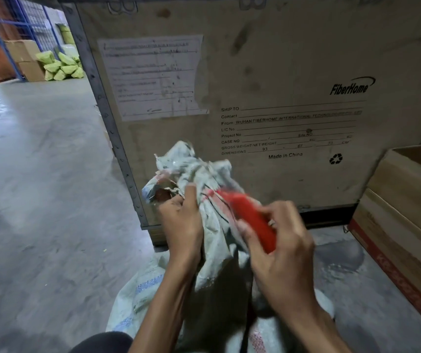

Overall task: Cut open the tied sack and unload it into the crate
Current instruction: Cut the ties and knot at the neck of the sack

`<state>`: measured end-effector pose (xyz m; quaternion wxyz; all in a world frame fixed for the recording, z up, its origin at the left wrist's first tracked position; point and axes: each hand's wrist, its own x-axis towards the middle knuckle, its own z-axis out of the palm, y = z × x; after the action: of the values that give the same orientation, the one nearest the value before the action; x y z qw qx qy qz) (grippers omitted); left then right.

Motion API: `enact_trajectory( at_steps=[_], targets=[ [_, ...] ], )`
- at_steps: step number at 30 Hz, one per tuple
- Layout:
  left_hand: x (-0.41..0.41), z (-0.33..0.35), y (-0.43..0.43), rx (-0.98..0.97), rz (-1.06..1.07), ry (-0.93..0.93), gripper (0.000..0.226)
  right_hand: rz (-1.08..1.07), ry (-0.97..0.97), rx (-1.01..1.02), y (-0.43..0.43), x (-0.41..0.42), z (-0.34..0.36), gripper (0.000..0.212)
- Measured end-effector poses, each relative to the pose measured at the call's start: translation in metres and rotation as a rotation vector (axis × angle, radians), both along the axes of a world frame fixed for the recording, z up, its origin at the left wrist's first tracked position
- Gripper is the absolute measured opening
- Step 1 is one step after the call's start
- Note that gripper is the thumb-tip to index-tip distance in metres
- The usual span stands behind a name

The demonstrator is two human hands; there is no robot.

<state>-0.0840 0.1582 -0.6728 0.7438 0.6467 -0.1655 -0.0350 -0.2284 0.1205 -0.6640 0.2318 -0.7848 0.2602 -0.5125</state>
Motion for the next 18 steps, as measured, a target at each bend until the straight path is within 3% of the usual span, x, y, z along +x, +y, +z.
enact_trajectory(
  at_steps=[3,5,9,11,15,18],
  targets=[
    [-0.024,-0.023,-0.005,0.132,-0.08,0.111,0.058,-0.123,-0.267,0.096,-0.019,-0.004,0.031,0.027],
    [-0.034,-0.031,-0.006,0.176,-0.161,0.198,0.054,-0.118,-0.231,0.124,-0.037,-0.02,0.043,0.026],
    [-0.026,-0.006,0.0,0.08,-0.346,0.16,0.054,0.075,-0.197,0.51,-0.051,-0.037,0.028,0.011],
    [-0.021,0.005,0.006,0.028,-0.374,0.156,0.048,0.071,-0.164,0.495,-0.053,-0.036,0.026,0.01],
    [-0.017,0.015,0.016,0.013,-0.465,0.027,0.015,0.097,-0.144,0.479,-0.052,-0.033,0.024,0.022],
    [-0.017,0.014,0.02,-0.035,-0.53,-0.019,0.03,0.133,-0.195,0.527,-0.048,-0.031,0.029,0.03]
  ],
)
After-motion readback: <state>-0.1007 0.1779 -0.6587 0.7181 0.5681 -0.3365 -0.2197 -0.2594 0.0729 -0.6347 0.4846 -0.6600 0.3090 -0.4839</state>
